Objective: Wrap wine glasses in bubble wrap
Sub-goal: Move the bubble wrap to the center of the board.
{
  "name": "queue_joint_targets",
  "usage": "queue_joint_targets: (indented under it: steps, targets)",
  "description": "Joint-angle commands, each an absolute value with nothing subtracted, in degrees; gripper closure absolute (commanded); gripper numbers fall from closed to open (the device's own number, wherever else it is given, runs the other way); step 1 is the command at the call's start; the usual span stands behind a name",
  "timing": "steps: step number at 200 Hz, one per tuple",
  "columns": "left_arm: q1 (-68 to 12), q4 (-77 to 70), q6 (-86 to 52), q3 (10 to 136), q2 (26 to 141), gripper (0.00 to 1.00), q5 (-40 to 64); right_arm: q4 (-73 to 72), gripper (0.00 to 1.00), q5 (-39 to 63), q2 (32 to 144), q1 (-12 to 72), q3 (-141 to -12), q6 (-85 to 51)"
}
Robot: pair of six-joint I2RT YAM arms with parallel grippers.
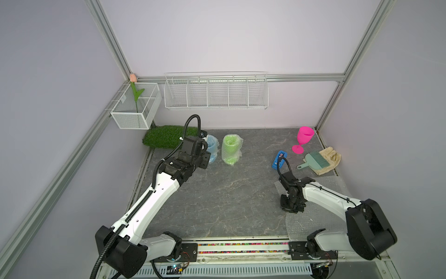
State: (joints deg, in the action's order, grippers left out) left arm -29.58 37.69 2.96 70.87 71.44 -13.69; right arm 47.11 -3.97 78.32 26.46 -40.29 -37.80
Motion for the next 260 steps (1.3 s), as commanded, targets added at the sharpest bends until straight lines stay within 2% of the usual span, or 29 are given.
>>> queue_joint_targets:
  steps: [1,75,119,160,184,237,248,260]
  targets:
    - [-29.45,36.65,3.98,70.22,70.75,0.44,-13.70,48.15,0.84,-4.85,78.62,29.71,-44.42,-41.21]
    - [-29.44,36.65,2.47,70.66,70.23,0.45,-10.05,39.81,0.88,3.14,84.43,42.88,-57.13,-53.65]
    - [-29.44,36.57,2.24,70.32,68.54,0.45,-8.40,35.47,0.88,3.21,95.13,52.10,-67.05,-57.80]
    - [-29.44,35.96,1.36,69.70,67.26,0.45,-4.89,32.38,0.88,5.41,106.74,56.89,-76.45,-58.25]
    - [-29.44,35.53,0.69,69.56,66.72,0.45,-3.23,29.90,0.83,5.88,110.23,58.42,-79.09,-59.01]
    - [-29.53,34.99,-0.09,69.46,66.27,0.46,-0.14,28.50,0.81,2.76,113.64,59.38,-82.78,-56.93]
    - [-29.53,34.76,-0.21,69.15,65.99,0.46,-0.43,28.66,0.76,2.81,113.82,59.33,-83.39,-56.23]
    - [-29.53,34.55,-0.46,68.91,65.59,0.46,-0.69,29.53,0.66,2.56,113.54,59.40,-84.43,-55.21]
